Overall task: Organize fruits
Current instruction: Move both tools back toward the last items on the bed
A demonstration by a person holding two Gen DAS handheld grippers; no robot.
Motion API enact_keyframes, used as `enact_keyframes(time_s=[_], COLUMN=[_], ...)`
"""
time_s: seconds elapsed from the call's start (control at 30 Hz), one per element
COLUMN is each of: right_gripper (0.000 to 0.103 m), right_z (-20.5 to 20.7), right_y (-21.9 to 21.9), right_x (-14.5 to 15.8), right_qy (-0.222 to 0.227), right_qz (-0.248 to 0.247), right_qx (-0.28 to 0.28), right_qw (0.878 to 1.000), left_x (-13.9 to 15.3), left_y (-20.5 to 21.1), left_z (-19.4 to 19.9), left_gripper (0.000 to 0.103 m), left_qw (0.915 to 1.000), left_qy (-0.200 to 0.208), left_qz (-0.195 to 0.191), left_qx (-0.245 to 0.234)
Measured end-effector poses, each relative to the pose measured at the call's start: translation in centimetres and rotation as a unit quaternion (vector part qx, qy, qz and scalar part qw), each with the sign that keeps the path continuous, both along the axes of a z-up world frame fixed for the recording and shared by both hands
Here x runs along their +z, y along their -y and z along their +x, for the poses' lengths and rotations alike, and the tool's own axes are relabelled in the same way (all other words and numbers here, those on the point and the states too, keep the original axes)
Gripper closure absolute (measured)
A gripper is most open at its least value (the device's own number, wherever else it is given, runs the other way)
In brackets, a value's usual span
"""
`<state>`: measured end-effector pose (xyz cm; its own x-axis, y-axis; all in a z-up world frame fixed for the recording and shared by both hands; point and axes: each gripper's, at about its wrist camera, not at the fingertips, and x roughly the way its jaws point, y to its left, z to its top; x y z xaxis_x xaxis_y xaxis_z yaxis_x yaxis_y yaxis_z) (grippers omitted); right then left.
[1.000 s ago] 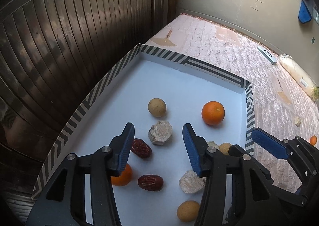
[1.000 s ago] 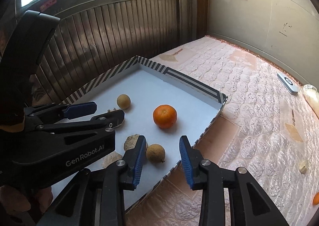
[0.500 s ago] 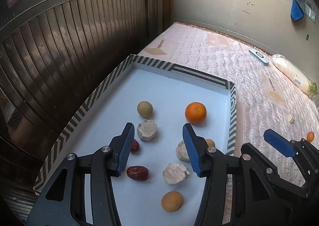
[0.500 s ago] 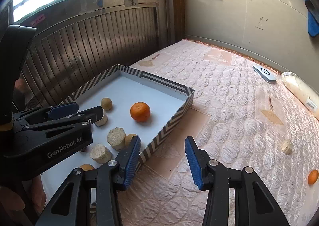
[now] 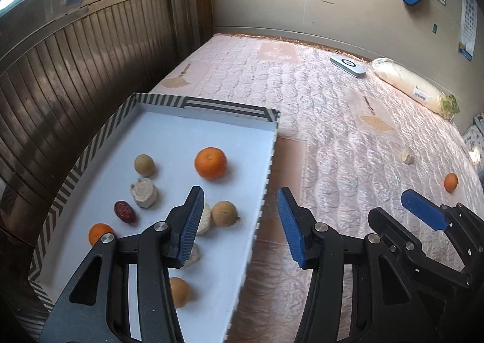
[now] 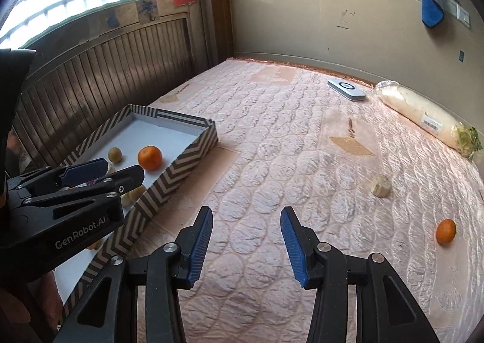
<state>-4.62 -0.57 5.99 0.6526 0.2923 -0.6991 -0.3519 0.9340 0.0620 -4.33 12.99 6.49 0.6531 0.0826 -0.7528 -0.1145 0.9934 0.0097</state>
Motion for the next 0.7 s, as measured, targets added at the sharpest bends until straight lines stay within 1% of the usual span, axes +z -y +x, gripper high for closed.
enact_keyframes(time_s=[0.3, 0.47, 0.7], right_gripper=[0.058, 0.058, 0.058], right_z=[-0.4, -0.3, -0.3], right_y=[6.6, 10.6, 15.8], right_x=[-0.3, -0.7, -1.8], right_qy=[-0.001, -0.01, -0.025], right_qz=[0.002, 0.0, -0.006], right_qx=[-0.058, -0.088, -0.132], right_qw=[0.998, 0.996, 0.991], left_x=[-0.4, -0.8, -1.8], left_y=[5.5, 8.4, 12.4], left_z=[0.7, 1.4, 3.2], left_gripper=[0.052, 0.052, 0.052], left_qw=[0.9987, 0.9968, 0.9922], left_qy=[-0.008, -0.018, -0.045], left_qz=[0.006, 0.006, -0.004], left_qx=[-0.049, -0.077, -0.116])
